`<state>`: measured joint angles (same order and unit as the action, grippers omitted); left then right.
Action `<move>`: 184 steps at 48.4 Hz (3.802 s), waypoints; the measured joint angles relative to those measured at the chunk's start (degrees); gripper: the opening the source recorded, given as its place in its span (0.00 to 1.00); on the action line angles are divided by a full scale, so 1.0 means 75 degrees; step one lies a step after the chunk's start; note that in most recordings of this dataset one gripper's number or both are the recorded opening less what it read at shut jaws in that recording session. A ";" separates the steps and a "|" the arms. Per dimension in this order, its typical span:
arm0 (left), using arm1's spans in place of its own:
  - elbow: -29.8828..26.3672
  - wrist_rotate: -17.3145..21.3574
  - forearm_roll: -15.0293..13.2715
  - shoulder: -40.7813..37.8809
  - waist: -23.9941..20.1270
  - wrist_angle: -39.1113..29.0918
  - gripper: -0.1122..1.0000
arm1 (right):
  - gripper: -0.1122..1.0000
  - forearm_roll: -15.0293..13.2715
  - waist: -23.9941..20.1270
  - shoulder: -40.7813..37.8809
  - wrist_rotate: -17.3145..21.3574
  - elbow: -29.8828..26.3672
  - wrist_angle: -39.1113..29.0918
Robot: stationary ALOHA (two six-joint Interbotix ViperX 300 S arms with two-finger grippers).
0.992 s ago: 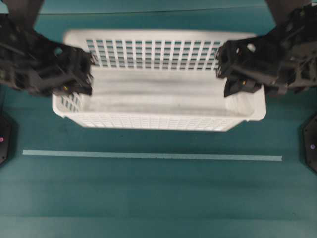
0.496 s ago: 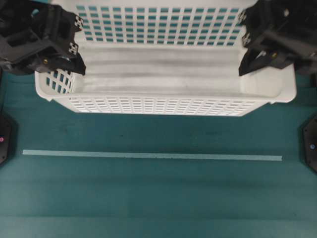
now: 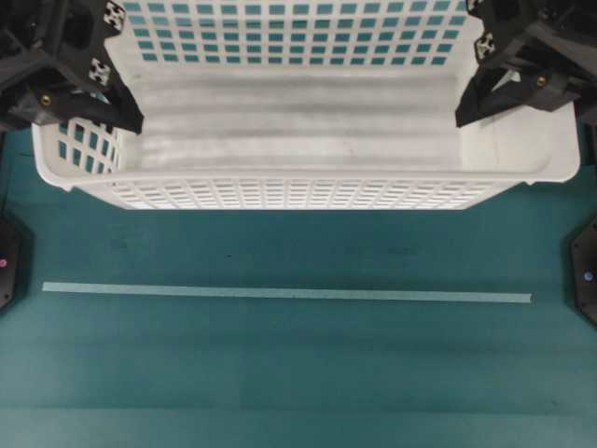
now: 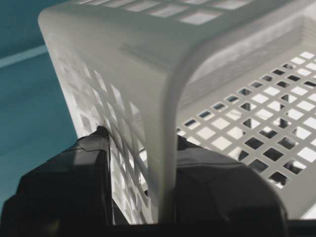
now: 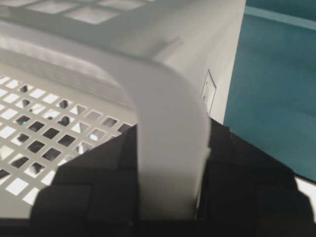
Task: Lift the white basket with both hands.
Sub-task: 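Lift the basket with both grippers and pull it back toward the arms, then move the held basket forward and lower it onto the table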
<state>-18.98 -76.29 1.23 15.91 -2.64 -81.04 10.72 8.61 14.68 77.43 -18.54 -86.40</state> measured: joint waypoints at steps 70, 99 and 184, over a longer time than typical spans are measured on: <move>0.5109 0.0703 -0.0035 0.0867 -0.0316 0.3492 0.23 | 0.29 0.0094 0.0082 0.0539 -0.0762 0.4512 0.2285; 0.6984 0.0703 -0.0023 0.0293 -0.0293 0.5250 0.23 | 0.29 0.0434 0.0023 0.0117 -0.1137 0.6691 0.4664; 0.8004 0.0715 0.0000 -0.1254 -0.0422 0.7102 0.22 | 0.29 0.0387 -0.0070 -0.1535 -0.1652 0.7711 0.6703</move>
<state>41.04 -70.93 1.23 6.50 -5.80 -27.77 13.62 8.09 3.16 65.04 39.29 -36.12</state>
